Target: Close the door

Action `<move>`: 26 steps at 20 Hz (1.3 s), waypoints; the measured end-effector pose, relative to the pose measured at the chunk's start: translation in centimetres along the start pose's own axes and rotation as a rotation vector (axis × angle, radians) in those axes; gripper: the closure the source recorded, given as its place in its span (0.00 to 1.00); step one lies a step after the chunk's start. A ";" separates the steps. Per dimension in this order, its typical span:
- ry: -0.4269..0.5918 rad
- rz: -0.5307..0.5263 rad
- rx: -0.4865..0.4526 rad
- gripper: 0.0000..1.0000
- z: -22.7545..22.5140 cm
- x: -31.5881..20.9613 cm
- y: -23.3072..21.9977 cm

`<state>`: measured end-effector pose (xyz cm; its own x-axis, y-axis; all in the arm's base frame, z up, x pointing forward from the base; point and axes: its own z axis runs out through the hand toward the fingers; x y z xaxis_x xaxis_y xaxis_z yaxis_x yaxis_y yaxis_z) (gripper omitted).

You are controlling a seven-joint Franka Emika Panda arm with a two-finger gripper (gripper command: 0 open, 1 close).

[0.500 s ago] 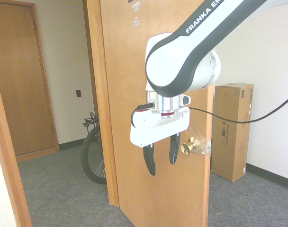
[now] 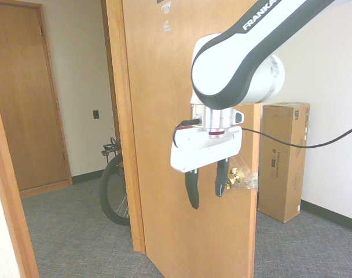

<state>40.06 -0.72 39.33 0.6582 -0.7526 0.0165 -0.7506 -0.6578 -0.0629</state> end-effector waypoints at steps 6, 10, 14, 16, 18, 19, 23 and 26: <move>0.008 0.109 0.046 0.00 -3.3 1.0 6.4; 0.011 0.179 0.098 0.00 -5.9 2.7 10.7; 0.017 0.277 0.134 0.00 -6.8 5.0 15.3; 0.014 0.322 0.150 0.00 -7.4 6.4 18.5; 0.019 0.365 0.171 0.00 -8.6 7.8 21.9; 0.027 0.386 0.182 0.00 -9.2 8.4 23.4; 0.041 0.441 0.197 0.00 -11.0 10.8 26.8; 0.032 0.500 0.207 0.00 -11.2 12.7 28.6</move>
<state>26.35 -29.44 48.88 0.2196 -0.9750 -0.0350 -0.9424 -0.2027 -0.2660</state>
